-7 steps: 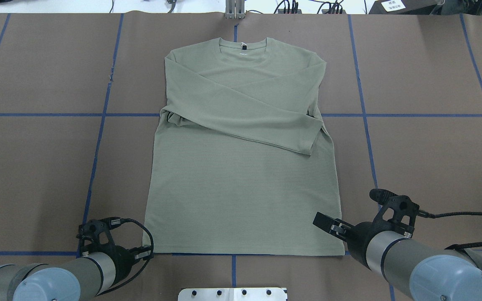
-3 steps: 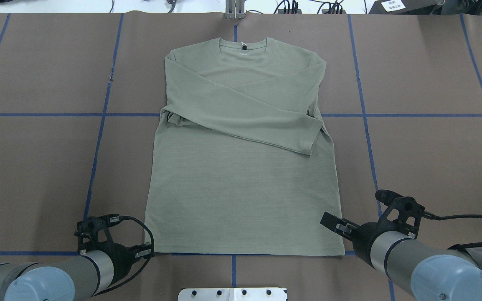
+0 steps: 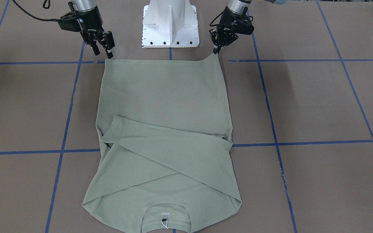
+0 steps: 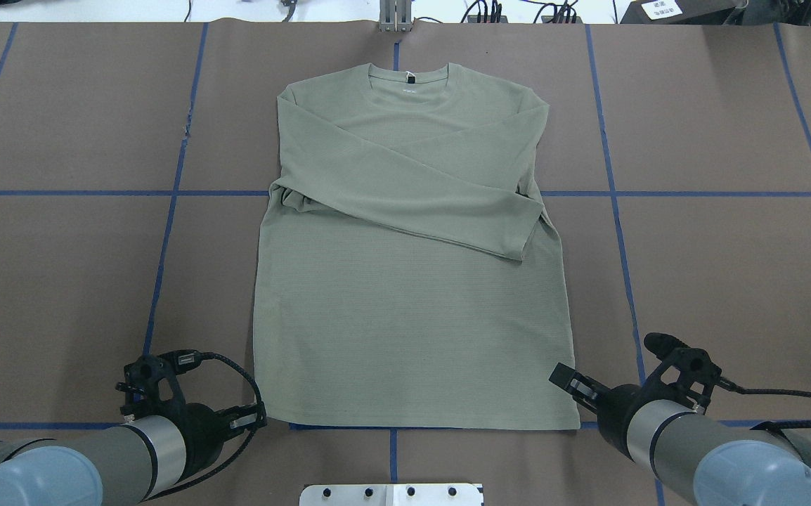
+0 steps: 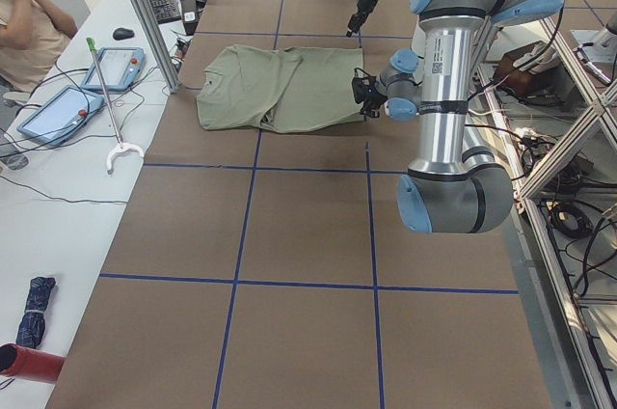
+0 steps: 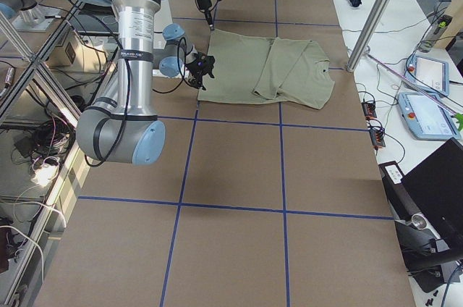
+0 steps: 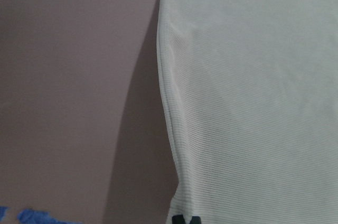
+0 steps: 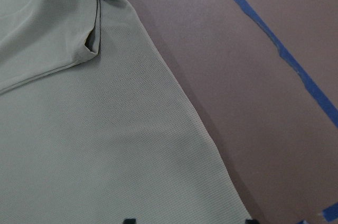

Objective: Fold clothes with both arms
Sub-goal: 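Reposition the right gripper along the hem corner while the left holds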

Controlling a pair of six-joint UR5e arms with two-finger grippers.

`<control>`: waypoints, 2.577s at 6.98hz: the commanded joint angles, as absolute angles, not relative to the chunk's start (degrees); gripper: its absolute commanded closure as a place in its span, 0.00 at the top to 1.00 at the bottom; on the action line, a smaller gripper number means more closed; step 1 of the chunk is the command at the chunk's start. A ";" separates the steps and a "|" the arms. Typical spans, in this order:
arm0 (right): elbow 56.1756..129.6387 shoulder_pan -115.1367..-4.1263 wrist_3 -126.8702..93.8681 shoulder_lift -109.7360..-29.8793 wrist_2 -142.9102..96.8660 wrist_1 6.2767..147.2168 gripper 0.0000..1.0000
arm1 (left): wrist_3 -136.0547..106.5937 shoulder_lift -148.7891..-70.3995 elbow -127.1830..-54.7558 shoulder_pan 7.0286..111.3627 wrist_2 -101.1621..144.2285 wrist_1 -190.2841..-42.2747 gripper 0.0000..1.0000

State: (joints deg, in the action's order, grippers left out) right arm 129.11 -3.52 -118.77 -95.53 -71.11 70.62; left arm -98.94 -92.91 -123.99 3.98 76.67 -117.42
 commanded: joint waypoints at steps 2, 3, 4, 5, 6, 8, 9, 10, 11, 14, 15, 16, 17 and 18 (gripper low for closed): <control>125.68 1.13 -125.66 -98.43 -66.02 65.66 0.70 | -98.88 -93.16 -125.07 4.13 76.12 -117.51 0.00; 125.34 1.49 -125.68 -98.44 -65.83 65.65 0.70 | -98.88 -93.08 -125.07 4.13 76.11 -117.42 0.00; 125.25 1.84 -125.68 -98.44 -65.66 65.74 0.70 | -98.88 -93.08 -125.24 4.13 76.03 -117.42 0.00; 124.03 1.93 -125.68 -98.18 -65.65 65.74 0.70 | -98.88 -92.99 -125.42 4.13 76.03 -117.42 0.00; 123.23 2.11 -125.68 -97.91 -65.65 65.74 0.70 | -98.88 -92.99 -125.42 4.13 75.85 -117.42 0.00; 122.00 3.42 -125.68 -97.21 -63.82 65.83 0.69 | -98.88 -92.90 -125.42 4.13 75.50 -117.42 0.00; 121.47 3.43 -125.68 -96.51 -63.81 66.00 0.67 | -98.88 -92.90 -125.42 4.13 75.59 -117.42 0.00; 120.77 3.69 -125.68 -96.07 -63.81 66.18 0.65 | -98.88 -92.90 -125.42 4.13 75.59 -117.42 0.00; 120.76 3.60 -125.42 -96.06 -63.81 66.18 0.60 | -98.88 -92.90 -125.42 4.13 75.59 -117.42 0.00; 120.59 3.69 -124.80 -96.15 -63.98 66.62 0.48 | -98.88 -92.90 -125.42 4.13 75.59 -117.42 0.00; 120.59 3.69 -124.72 -96.15 -63.98 66.62 0.40 | -98.88 -92.90 -125.42 4.22 75.59 -117.42 0.00; 120.67 3.78 -124.72 -95.89 -63.98 68.19 0.23 | -98.88 -92.90 -125.42 4.13 75.59 -117.42 0.00; 120.59 3.69 -124.80 -94.67 -63.98 70.20 0.04 | -98.88 -92.90 -125.42 4.13 75.59 -117.42 0.00; 120.67 3.69 -124.80 -93.61 -63.98 72.83 0.00 | -98.79 -92.90 -125.42 4.13 75.67 -117.42 0.00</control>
